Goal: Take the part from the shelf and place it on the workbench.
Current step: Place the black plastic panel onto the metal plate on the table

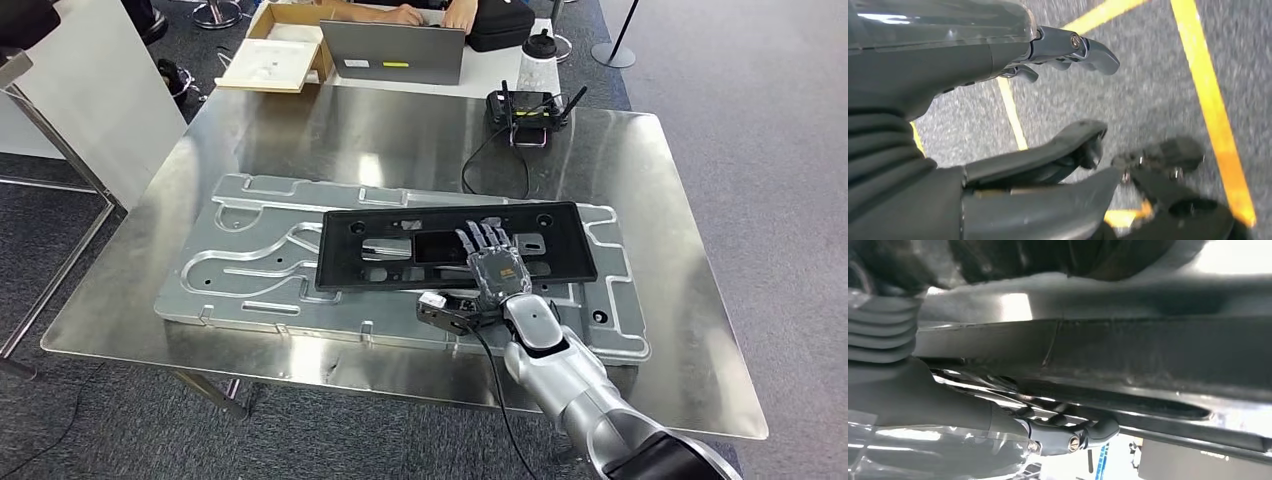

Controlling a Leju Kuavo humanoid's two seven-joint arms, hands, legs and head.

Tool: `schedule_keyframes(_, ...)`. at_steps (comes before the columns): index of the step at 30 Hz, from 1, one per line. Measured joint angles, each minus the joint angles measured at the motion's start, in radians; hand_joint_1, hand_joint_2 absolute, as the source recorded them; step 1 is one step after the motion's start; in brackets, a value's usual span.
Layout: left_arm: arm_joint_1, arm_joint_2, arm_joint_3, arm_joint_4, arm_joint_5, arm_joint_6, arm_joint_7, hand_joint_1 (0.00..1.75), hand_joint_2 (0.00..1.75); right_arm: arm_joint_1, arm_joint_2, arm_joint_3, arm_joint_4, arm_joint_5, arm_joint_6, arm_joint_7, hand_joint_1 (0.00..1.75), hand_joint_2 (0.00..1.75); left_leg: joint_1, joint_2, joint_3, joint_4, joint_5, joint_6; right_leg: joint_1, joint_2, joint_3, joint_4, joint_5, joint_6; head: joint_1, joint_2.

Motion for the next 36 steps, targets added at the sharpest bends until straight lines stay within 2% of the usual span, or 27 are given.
schedule_keyframes(1,0.0,0.0,0.0,0.0,0.001,0.0,0.0,0.0,0.0,0.004,-0.002,0.0,0.001,0.0,0.0,0.0,0.0,0.0,-0.003,0.001,-0.001,0.001,0.001,0.003,0.001,0.0,-0.032,0.064,-0.026,-0.001,0.0,0.0)
schedule_keyframes(2,0.0,0.0,0.001,0.0,0.003,-0.001,0.0,0.0,0.0,0.008,-0.003,0.0,0.002,0.0,0.0,0.0,0.0,0.0,-0.006,0.001,-0.002,0.002,0.002,0.004,0.003,0.0,-0.053,0.103,-0.035,-0.003,0.0,0.0)
schedule_keyframes(3,0.0,0.0,0.002,0.0,0.005,-0.002,0.0,0.0,0.0,0.01,-0.004,0.0,0.002,0.0,-0.001,-0.001,0.0,0.0,-0.008,0.001,-0.002,0.003,0.003,0.005,0.004,0.0,-0.056,0.108,-0.026,-0.006,0.0,0.0)
schedule_keyframes(4,0.001,0.0,0.004,0.0,0.007,-0.004,0.001,0.0,0.0,0.011,-0.005,0.0,0.003,0.0,-0.002,-0.001,0.0,0.0,-0.011,0.0,-0.002,0.005,0.002,0.005,0.005,0.0,-0.039,0.073,0.002,-0.011,0.0,0.0)
schedule_keyframes(6,0.0,-0.001,0.005,0.0,0.01,-0.008,0.001,0.0,0.0,0.01,-0.006,0.0,0.003,0.0,-0.004,-0.003,0.0,0.0,-0.016,-0.002,-0.003,0.008,0.001,0.003,0.013,0.0,0.024,-0.058,0.069,-0.027,0.0,0.0)
schedule_keyframes(7,0.0,-0.002,0.005,0.0,0.012,-0.009,0.0,0.0,0.0,0.009,-0.007,0.0,0.003,0.0,-0.006,-0.004,0.0,0.0,-0.017,-0.003,-0.005,0.01,0.001,0.001,0.017,-0.001,0.049,-0.113,0.091,-0.033,0.0,0.0)
schedule_keyframes(8,0.0,-0.004,0.006,0.001,0.013,-0.01,0.0,0.0,0.0,0.009,-0.007,0.0,0.003,0.0,-0.007,-0.005,0.0,0.0,-0.018,-0.003,-0.007,0.012,0.001,-0.002,0.021,-0.001,0.062,-0.144,0.101,-0.038,0.0,0.0)
schedule_keyframes(11,-0.001,-0.004,0.006,0.001,0.016,-0.012,0.0,0.0,0.0,0.01,-0.007,0.0,0.003,0.0,-0.01,-0.011,0.0,0.0,-0.015,-0.004,-0.012,0.012,0.005,-0.018,0.023,-0.005,0.062,-0.161,0.113,-0.046,0.0,0.0)
schedule_keyframes(12,0.0,-0.004,0.006,0.001,0.017,-0.012,0.0,0.0,0.0,0.01,-0.005,0.0,0.003,0.0,-0.011,-0.013,0.0,0.0,-0.015,-0.004,-0.016,0.02,-0.007,-0.024,0.019,-0.008,0.061,-0.167,0.12,-0.052,0.0,0.0)
schedule_keyframes(13,0.0,-0.004,0.006,0.001,0.017,-0.012,0.0,0.0,0.0,0.01,-0.004,0.0,0.003,0.0,-0.012,-0.014,0.0,0.0,-0.014,-0.005,-0.026,0.045,-0.031,-0.03,0.016,-0.011,0.058,-0.172,0.128,-0.058,-0.001,0.0)
schedule_keyframes(15,0.0,-0.003,0.007,0.001,0.018,-0.013,0.0,0.0,0.0,0.012,-0.001,0.0,0.003,0.0,-0.012,-0.016,0.0,0.0,-0.01,-0.004,-0.065,0.15,-0.111,-0.04,0.013,-0.018,0.045,-0.177,0.141,-0.064,-0.001,0.0)
schedule_keyframes(16,0.0,-0.003,0.007,0.001,0.019,-0.014,0.0,0.0,0.0,0.013,-0.001,0.0,0.003,0.0,-0.012,-0.016,0.0,0.0,-0.007,-0.004,-0.087,0.215,-0.148,-0.045,0.013,-0.02,0.036,-0.176,0.147,-0.065,-0.001,0.0)
schedule_keyframes(17,0.001,-0.003,0.007,0.001,0.019,-0.014,0.0,0.0,0.0,0.015,-0.001,0.0,0.003,0.0,-0.012,-0.016,0.0,0.0,-0.005,-0.004,-0.098,0.262,-0.17,-0.049,0.013,-0.022,0.026,-0.175,0.153,-0.063,-0.001,0.0)
schedule_keyframes(18,0.001,-0.003,0.007,0.001,0.019,-0.014,0.0,0.0,0.0,0.017,-0.001,0.0,0.003,0.0,-0.012,-0.016,0.0,0.0,-0.003,-0.004,-0.093,0.276,-0.174,-0.053,0.012,-0.023,0.017,-0.174,0.16,-0.061,-0.001,0.0)
schedule_keyframes(19,0.002,-0.002,0.007,0.001,0.019,-0.014,0.0,0.0,0.0,0.017,-0.001,0.0,0.004,0.0,-0.012,-0.016,0.0,0.0,-0.001,-0.004,-0.066,0.248,-0.16,-0.055,0.011,-0.024,0.007,-0.171,0.166,-0.057,-0.001,0.0)
schedule_keyframes(21,0.001,0.001,0.007,0.001,0.019,-0.014,0.0,0.0,0.0,0.016,-0.001,0.0,0.003,0.0,-0.012,-0.016,0.0,0.0,0.003,-0.004,0.025,0.11,-0.117,-0.056,0.008,-0.023,-0.01,-0.162,0.177,-0.048,-0.001,0.0)
schedule_keyframes(22,0.0,0.002,0.007,0.001,0.019,-0.014,-0.001,0.0,0.0,0.015,-0.001,0.0,0.003,0.0,-0.012,-0.015,0.0,0.0,0.002,-0.006,0.06,0.05,-0.101,-0.052,0.008,-0.022,-0.016,-0.158,0.182,-0.042,-0.001,0.0)
schedule_keyframes(23,-0.001,0.002,0.008,0.001,0.019,-0.014,-0.001,0.0,0.0,0.015,-0.001,0.0,0.003,0.0,-0.012,-0.014,0.0,0.0,0.0,-0.007,0.079,0.014,-0.093,-0.046,0.009,-0.021,-0.02,-0.155,0.187,-0.035,0.0,0.0)
schedule_keyframes(26,0.0,0.002,0.008,0.001,0.019,-0.015,-0.001,0.0,0.0,0.017,-0.002,0.0,0.006,0.001,-0.014,-0.014,0.0,0.0,-0.006,-0.006,0.072,0.006,-0.073,-0.019,0.01,-0.017,-0.024,-0.162,0.21,-0.014,0.001,0.0)
schedule_keyframes(27,-0.001,0.002,0.009,0.001,0.019,-0.015,-0.001,0.0,0.0,0.019,-0.003,0.0,0.007,0.002,-0.017,-0.014,0.0,0.0,-0.006,-0.002,0.065,0.005,-0.062,-0.009,0.008,-0.015,-0.03,-0.159,0.203,-0.009,0.001,0.0)
schedule_keyframes(28,-0.002,0.002,0.009,0.001,0.019,-0.015,-0.001,0.0,0.0,0.02,-0.003,0.0,0.008,0.004,-0.022,-0.015,0.0,0.0,-0.005,0.001,0.056,0.003,-0.05,0.001,0.006,-0.013,-0.042,-0.139,0.176,-0.006,0.001,0.0)
schedule_keyframes(29,-0.002,0.002,0.01,0.001,0.02,-0.015,-0.001,0.0,0.0,0.02,-0.003,0.0,0.008,0.006,-0.03,-0.016,0.0,0.0,-0.004,0.003,0.043,0.001,-0.037,0.009,0.004,-0.011,-0.059,-0.098,0.132,-0.003,0.002,0.0)
schedule_keyframes(31,-0.002,0.002,0.01,0.001,0.02,-0.015,-0.001,0.0,0.0,0.02,-0.003,0.0,0.006,0.009,-0.045,-0.017,0.0,0.0,-0.007,0.005,0.014,0.003,-0.015,0.017,0.003,-0.01,-0.096,0.031,0.03,0.001,0.002,0.0)
schedule_keyframes(32,-0.002,0.002,0.011,0.001,0.02,-0.015,-0.001,0.0,0.0,0.02,-0.003,0.0,0.004,0.01,-0.05,-0.017,0.0,0.0,-0.009,0.005,-0.001,0.005,-0.006,0.017,0.003,-0.01,-0.106,0.09,0.002,0.002,0.002,0.0)
schedule_keyframes(33,-0.002,0.002,0.011,0.001,0.021,-0.015,-0.001,0.0,0.0,0.021,-0.002,0.0,0.001,0.01,-0.052,-0.017,0.0,0.0,-0.011,0.005,-0.015,0.007,0.002,0.017,0.004,-0.01,-0.103,0.123,-0.006,0.002,0.002,0.0)
schedule_keyframes(34,-0.001,0.002,0.012,0.001,0.021,-0.015,-0.001,0.0,0.0,0.021,-0.002,0.0,-0.003,0.011,-0.052,-0.016,0.0,0.0,-0.013,0.005,-0.029,0.011,0.01,0.017,0.004,-0.01,-0.08,0.119,0.005,-0.001,0.002,0.0)
schedule_keyframes(36,-0.001,0.002,0.012,0.001,0.021,-0.015,-0.001,0.0,0.0,0.02,-0.001,0.0,-0.015,0.019,-0.055,-0.015,0.0,0.0,-0.016,0.004,-0.05,0.017,0.023,0.014,0.01,-0.008,0.017,0.008,0.043,-0.014,0.002,0.0)
